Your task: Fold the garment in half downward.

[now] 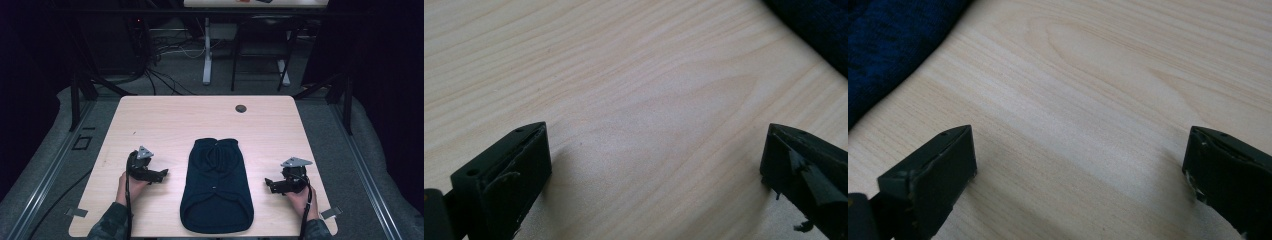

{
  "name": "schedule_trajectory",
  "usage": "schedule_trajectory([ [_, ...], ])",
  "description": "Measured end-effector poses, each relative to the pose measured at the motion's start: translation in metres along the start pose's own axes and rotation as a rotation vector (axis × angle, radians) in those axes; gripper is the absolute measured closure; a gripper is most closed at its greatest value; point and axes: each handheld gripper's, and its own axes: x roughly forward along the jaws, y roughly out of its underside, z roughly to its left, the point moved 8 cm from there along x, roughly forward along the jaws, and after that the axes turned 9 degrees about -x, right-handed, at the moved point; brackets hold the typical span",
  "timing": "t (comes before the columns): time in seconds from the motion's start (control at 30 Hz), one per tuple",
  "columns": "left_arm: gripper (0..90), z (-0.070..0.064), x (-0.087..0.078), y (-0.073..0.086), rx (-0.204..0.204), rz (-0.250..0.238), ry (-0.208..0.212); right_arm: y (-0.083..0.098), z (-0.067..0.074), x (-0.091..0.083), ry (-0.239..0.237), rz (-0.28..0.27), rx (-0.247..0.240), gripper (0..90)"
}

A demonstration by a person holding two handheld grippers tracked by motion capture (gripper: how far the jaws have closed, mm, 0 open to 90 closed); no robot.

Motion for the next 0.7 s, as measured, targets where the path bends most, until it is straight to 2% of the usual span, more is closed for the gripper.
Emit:
schedule_trajectory([
  [0.63, 0.0, 0.0001, 0.0001, -0.0003, 0.0, 0.0, -0.002, 0.0, 0.0004, 0.0, 0.007, 0.002, 0.007, 0.0],
  [0.7, 0.0, 0.0, 0.0, -0.0001, 0.0, 0.001, -0.001, 0.0001, 0.0007, -0.0005, 0.006, 0.015, 0.01, 0.0],
])
